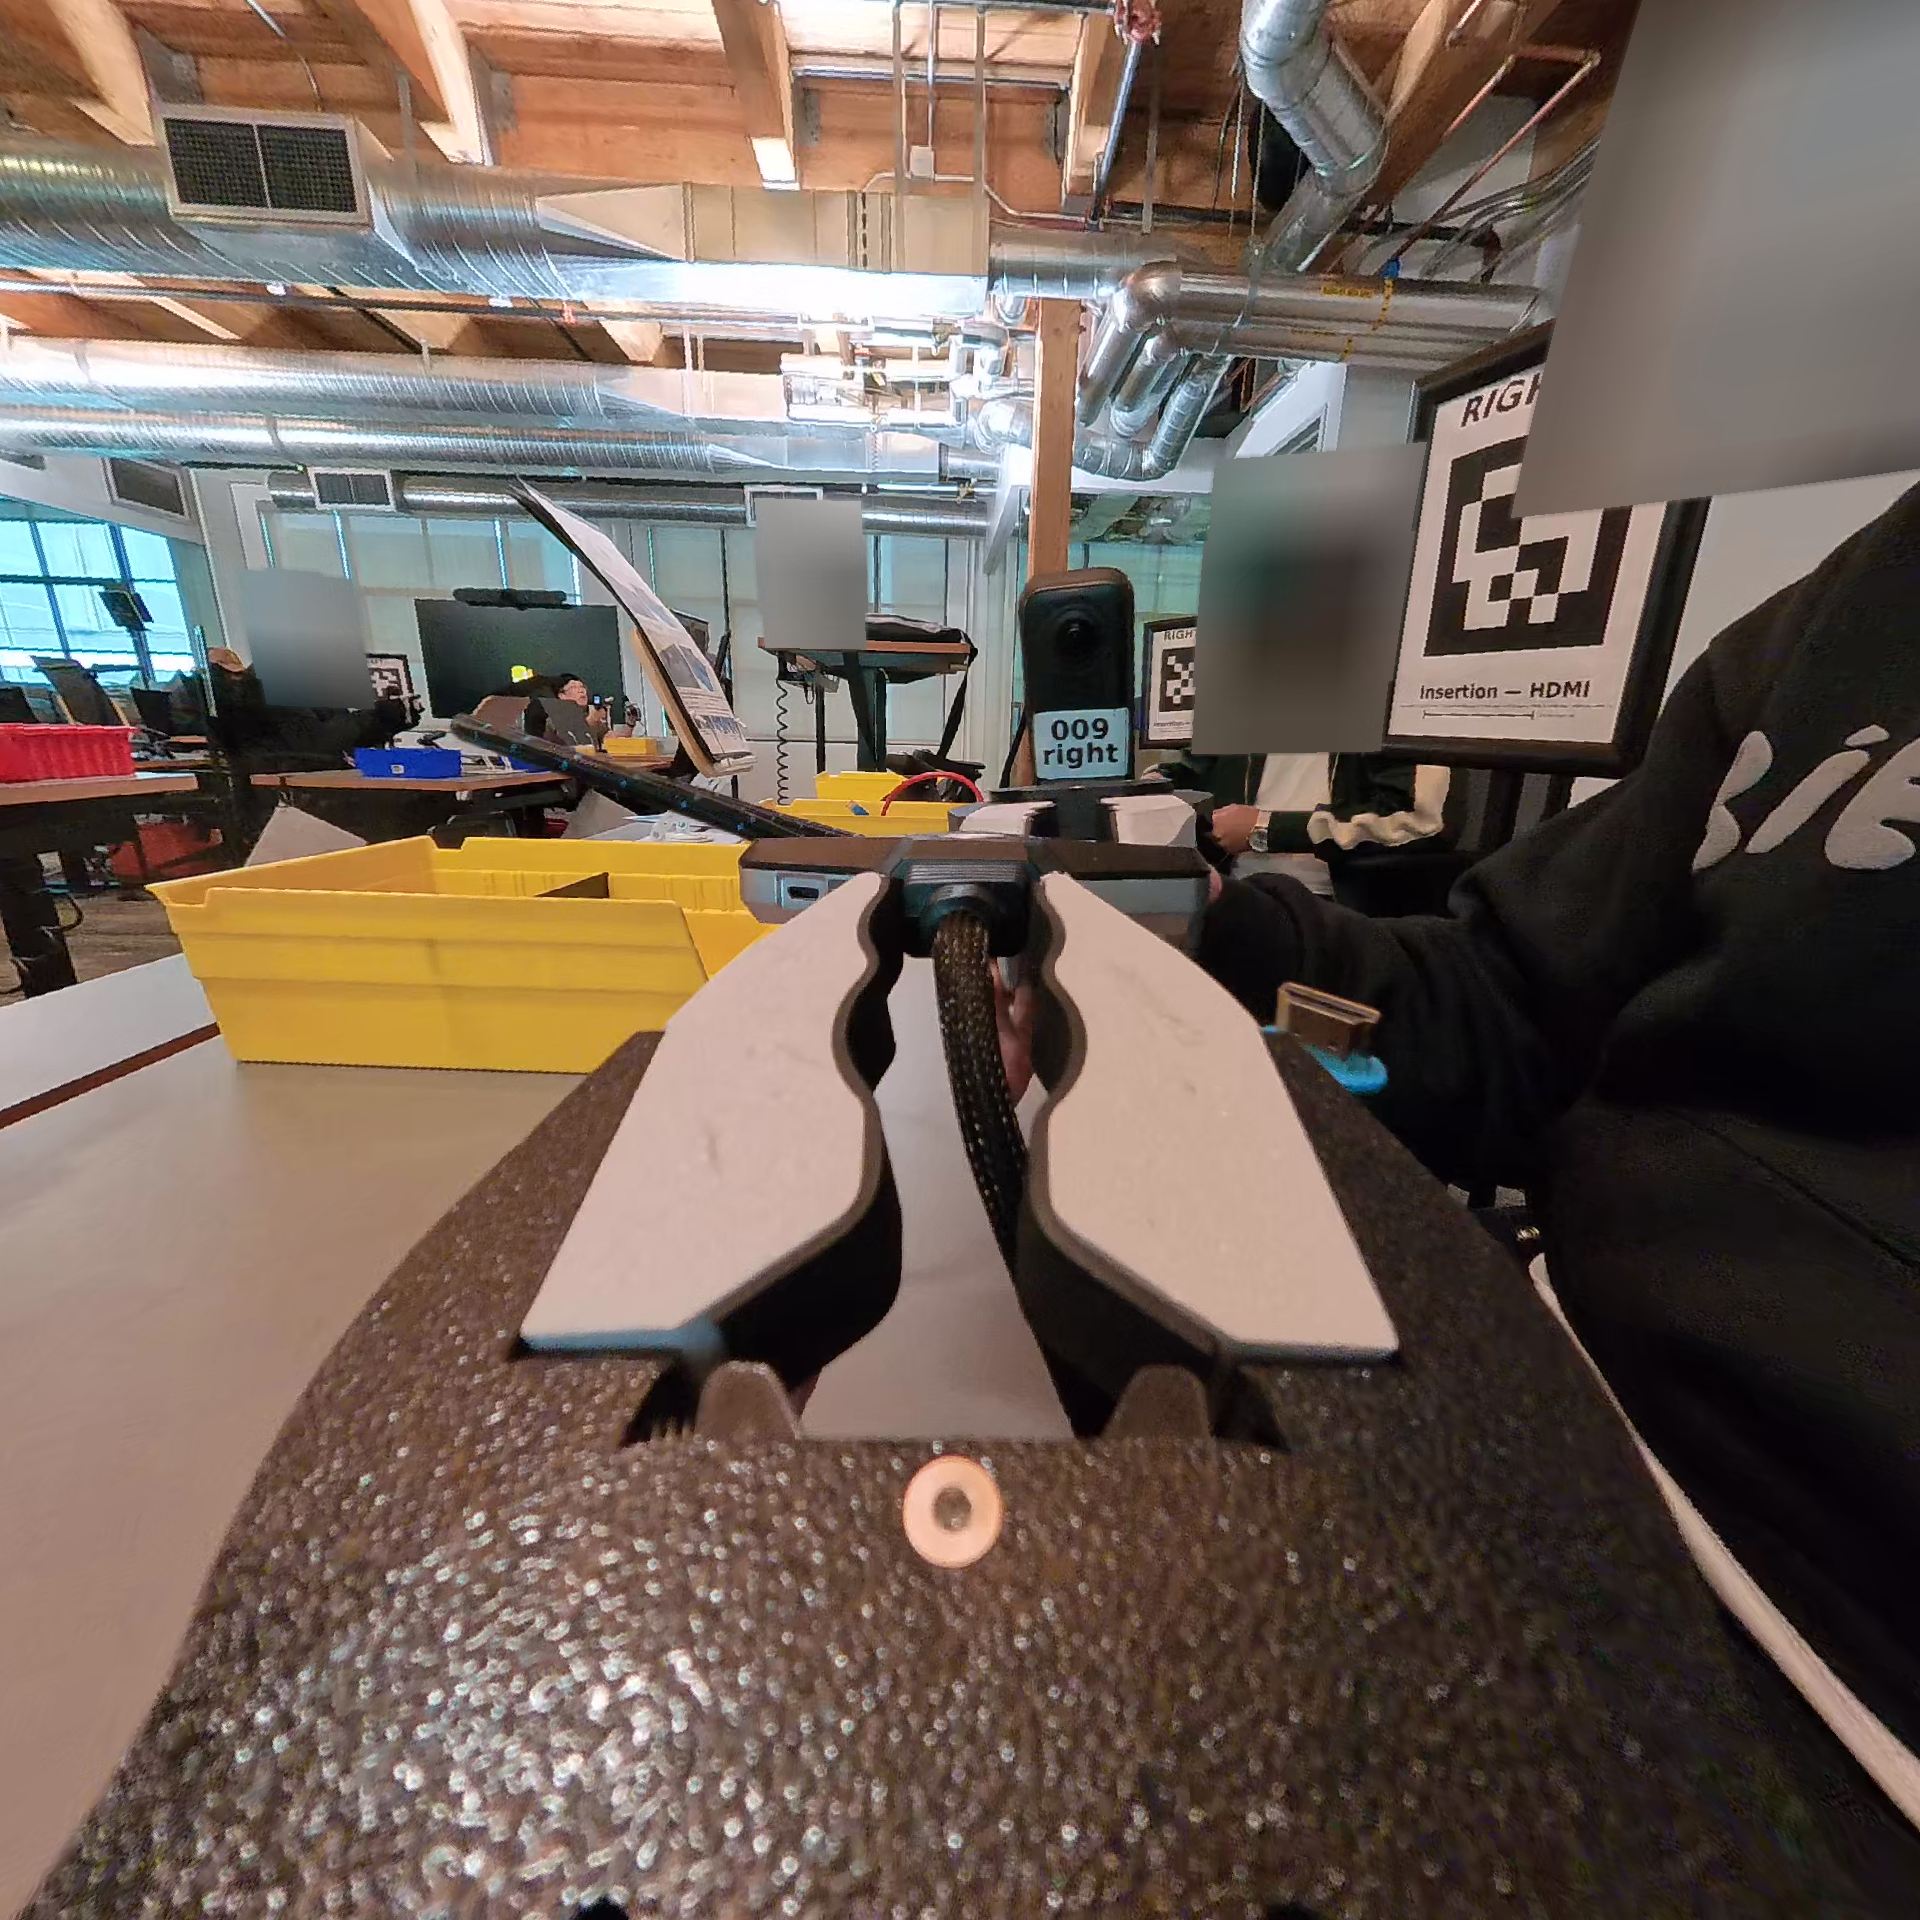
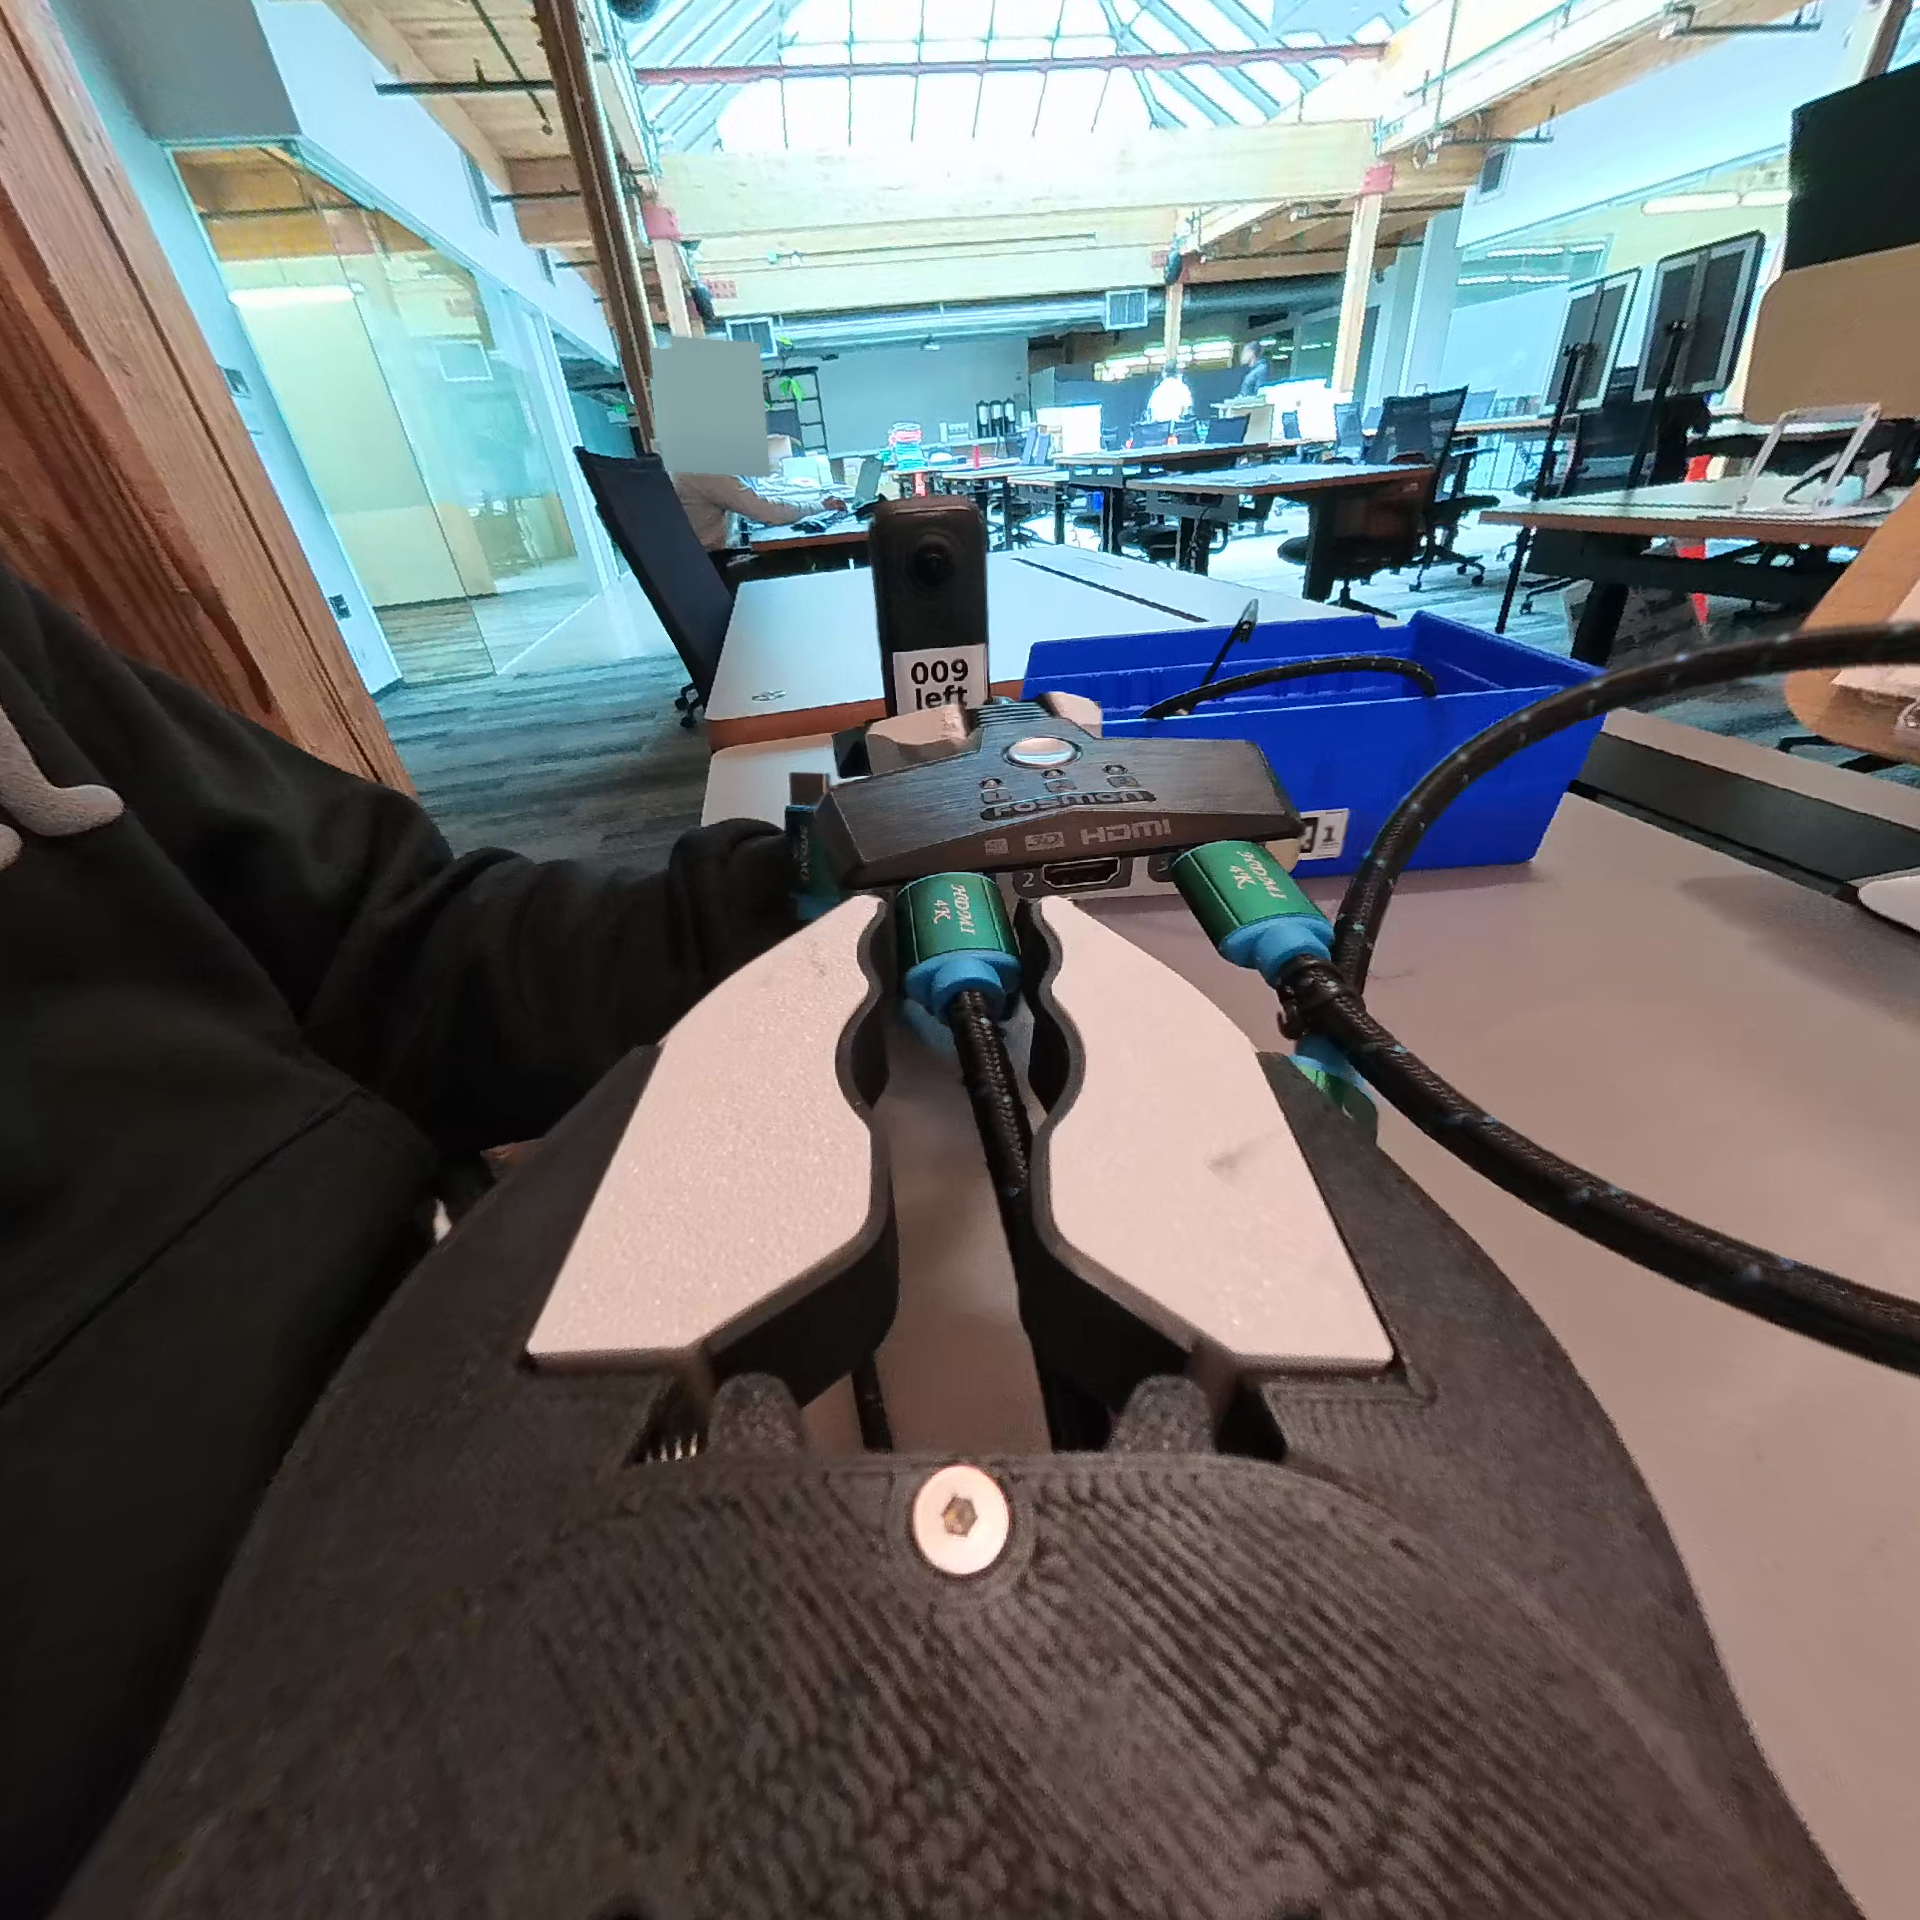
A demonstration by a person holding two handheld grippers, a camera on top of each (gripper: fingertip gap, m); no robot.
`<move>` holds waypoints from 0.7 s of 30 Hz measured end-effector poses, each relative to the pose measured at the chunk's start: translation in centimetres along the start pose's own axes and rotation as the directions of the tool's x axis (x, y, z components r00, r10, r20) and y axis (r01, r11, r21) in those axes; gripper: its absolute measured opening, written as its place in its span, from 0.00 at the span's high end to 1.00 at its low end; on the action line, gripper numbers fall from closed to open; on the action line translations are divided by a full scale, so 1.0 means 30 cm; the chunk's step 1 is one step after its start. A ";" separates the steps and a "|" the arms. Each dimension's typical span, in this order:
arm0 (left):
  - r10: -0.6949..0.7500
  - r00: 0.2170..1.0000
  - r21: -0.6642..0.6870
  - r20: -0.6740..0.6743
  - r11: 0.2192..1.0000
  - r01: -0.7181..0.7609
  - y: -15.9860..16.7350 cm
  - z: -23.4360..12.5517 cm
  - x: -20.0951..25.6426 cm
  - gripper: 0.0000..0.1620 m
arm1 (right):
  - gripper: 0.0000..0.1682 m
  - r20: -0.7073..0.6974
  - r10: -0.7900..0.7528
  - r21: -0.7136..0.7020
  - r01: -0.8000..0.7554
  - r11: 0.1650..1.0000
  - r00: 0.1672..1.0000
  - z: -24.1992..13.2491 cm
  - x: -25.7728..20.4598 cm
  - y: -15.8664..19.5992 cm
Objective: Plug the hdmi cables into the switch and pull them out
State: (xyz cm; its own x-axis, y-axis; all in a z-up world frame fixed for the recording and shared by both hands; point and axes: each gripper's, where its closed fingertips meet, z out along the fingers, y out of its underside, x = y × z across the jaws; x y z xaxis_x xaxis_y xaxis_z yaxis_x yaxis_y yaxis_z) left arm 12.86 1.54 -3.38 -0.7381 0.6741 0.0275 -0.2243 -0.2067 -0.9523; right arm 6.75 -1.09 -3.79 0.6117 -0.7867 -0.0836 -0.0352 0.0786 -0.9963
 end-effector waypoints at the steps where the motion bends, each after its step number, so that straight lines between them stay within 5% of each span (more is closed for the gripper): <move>1: -0.003 1.000 0.002 0.002 1.000 0.003 -0.001 -0.001 -0.002 0.86 | 0.86 -0.006 -0.006 0.005 0.006 1.000 1.000 0.002 0.002 -0.001; 21: 0.031 0.999 -0.100 -0.040 0.994 -0.035 0.032 0.025 0.032 0.86 | 0.86 0.067 -0.100 -0.116 0.107 0.987 0.993 -0.052 -0.013 0.006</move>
State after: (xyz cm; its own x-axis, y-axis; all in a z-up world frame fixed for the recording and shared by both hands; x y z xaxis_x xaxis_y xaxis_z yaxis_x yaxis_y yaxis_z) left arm 11.45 1.46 -4.04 -0.7189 0.6949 -0.0146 -0.1334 -0.1585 -0.9783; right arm 5.27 -1.71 -3.98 0.6635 -0.7480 0.0178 -0.0610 -0.0778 -0.9951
